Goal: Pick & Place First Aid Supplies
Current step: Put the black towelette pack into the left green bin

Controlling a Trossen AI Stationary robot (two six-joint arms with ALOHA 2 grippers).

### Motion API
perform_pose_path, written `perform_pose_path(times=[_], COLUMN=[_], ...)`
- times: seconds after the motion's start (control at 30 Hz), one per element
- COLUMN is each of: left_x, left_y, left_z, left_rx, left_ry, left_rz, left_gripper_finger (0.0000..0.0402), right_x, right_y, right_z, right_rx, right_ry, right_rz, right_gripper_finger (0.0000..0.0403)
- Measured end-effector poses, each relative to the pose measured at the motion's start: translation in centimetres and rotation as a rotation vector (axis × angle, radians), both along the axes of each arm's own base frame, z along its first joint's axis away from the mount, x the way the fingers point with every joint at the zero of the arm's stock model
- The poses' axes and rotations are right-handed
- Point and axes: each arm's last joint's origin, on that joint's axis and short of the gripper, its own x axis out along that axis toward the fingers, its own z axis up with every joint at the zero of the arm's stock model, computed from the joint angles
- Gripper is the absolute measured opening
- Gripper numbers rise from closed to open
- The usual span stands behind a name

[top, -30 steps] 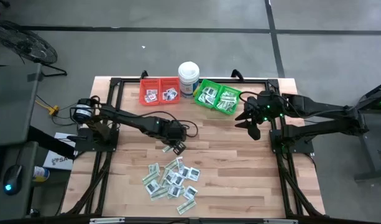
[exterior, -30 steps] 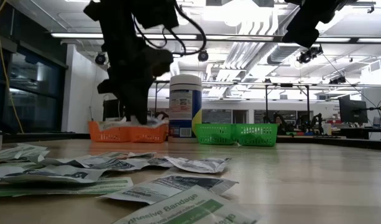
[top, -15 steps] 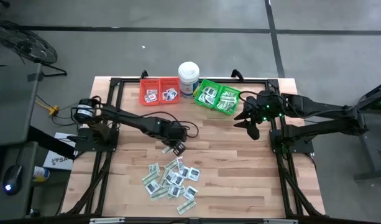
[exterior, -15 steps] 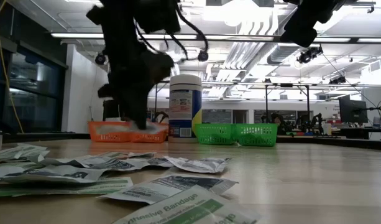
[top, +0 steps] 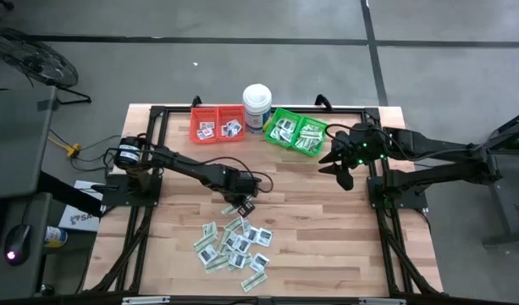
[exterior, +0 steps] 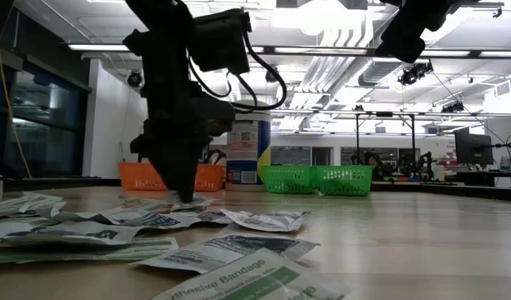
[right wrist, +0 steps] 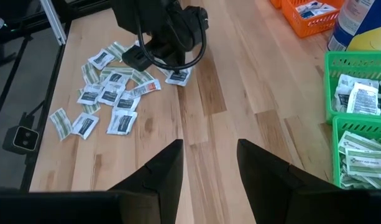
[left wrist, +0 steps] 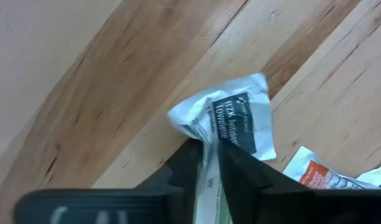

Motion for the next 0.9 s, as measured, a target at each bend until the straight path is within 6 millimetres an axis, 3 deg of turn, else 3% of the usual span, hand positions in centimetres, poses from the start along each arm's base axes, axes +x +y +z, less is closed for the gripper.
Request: perform_pose_path(times=[0.17,0.43,0.57,0.8,0.9], left_x=[0.07,0.21,0.26,0.39,0.45], left_y=[-0.02,0.65,0.67,0.73,0.72], left_z=[0.02,0.03,0.04,0.04,0.07], left_rx=[-0.007,-0.016,-0.001,0.006,0.006], left_ry=[-0.007,-0.017,-0.024,-0.038,-0.044], left_rz=[0.020,0.045,0.048,0.052,0.052], left_gripper_finger=[0.0110,0.0118,0.0095,0.0012,0.0011], right_x=[0.00,0.00,0.00,0.00,0.00], right_y=[0.00,0.00,0.00,0.00,0.00], right_z=[0.00,0.00,0.00,0.00,0.00], right_rx=[-0.003,-0.003,-0.002,0.000,0.000], right_ry=[0.000,0.000,0.000,0.000,0.000], right_rz=[0.002,0.002,0.001,-0.001,-0.001], right_gripper_finger=[0.0145,0.0145,0.0145,0.0145,0.0145])
